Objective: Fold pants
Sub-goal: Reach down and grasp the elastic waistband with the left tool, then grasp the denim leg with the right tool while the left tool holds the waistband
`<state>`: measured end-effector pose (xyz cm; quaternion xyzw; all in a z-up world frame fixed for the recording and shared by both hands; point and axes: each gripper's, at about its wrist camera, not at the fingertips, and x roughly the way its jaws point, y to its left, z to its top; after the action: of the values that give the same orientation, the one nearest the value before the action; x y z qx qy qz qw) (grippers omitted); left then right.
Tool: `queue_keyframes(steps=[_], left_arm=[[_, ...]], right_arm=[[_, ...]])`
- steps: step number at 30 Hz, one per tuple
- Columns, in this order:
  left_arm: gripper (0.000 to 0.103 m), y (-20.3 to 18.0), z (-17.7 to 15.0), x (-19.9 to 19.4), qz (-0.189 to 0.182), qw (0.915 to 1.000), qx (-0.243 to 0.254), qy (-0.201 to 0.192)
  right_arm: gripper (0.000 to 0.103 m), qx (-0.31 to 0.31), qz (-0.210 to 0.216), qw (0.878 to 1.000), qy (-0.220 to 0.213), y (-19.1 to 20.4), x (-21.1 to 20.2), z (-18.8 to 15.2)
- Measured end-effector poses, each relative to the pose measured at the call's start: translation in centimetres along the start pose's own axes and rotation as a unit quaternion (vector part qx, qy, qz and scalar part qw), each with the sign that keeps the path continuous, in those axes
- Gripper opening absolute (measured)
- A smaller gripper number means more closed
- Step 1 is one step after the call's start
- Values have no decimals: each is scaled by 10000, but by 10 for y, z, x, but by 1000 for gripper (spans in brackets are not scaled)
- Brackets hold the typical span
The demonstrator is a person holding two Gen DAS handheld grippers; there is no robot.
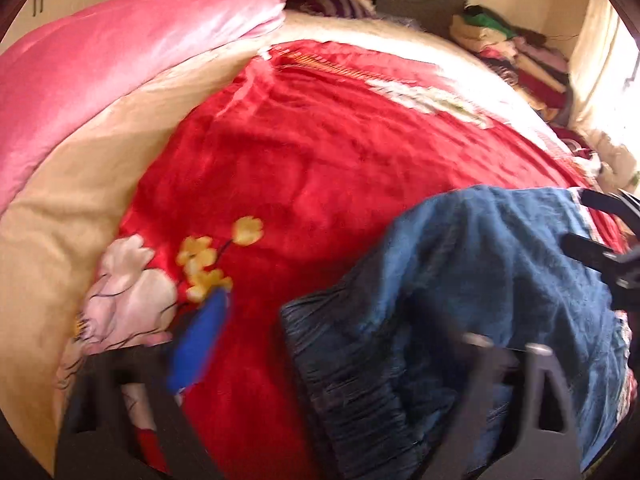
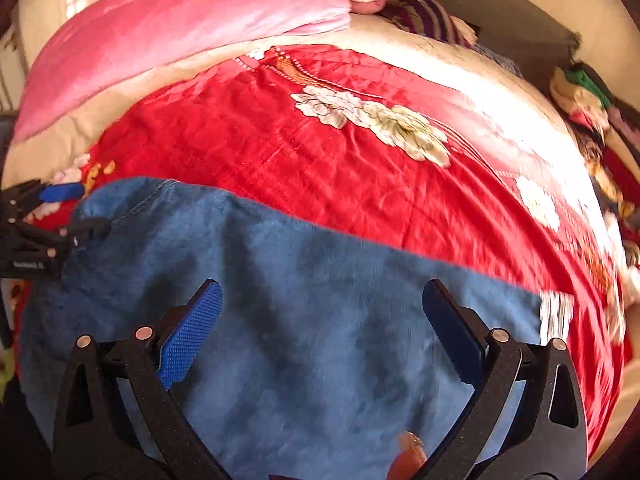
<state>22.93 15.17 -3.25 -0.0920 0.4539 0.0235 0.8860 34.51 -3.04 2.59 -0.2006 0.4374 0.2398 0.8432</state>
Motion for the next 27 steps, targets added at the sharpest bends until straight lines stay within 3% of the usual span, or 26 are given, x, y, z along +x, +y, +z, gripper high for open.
queue_keyframes(steps=[1, 4, 13, 20, 27], left_arm=[[55, -1, -1, 2, -181, 9998, 2, 26], [41, -9, -4, 1, -122, 9994, 318, -12], [36, -11, -17, -42, -247, 9962, 502, -666], [36, -16, -22, -61, -323, 9930, 630, -940], [36, -17, -21, -56, -261, 9934, 698, -875]], right_arm=[[95, -120, -3, 9999, 12, 1, 5, 3], [95, -261, -2, 9997, 31, 0, 14, 9], [95, -913, 162, 9956, 97, 15, 34, 24], [92, -1745, -12, 9846, 99, 42, 44, 24], [12, -1792, 769, 9808, 3, 57, 41, 15]])
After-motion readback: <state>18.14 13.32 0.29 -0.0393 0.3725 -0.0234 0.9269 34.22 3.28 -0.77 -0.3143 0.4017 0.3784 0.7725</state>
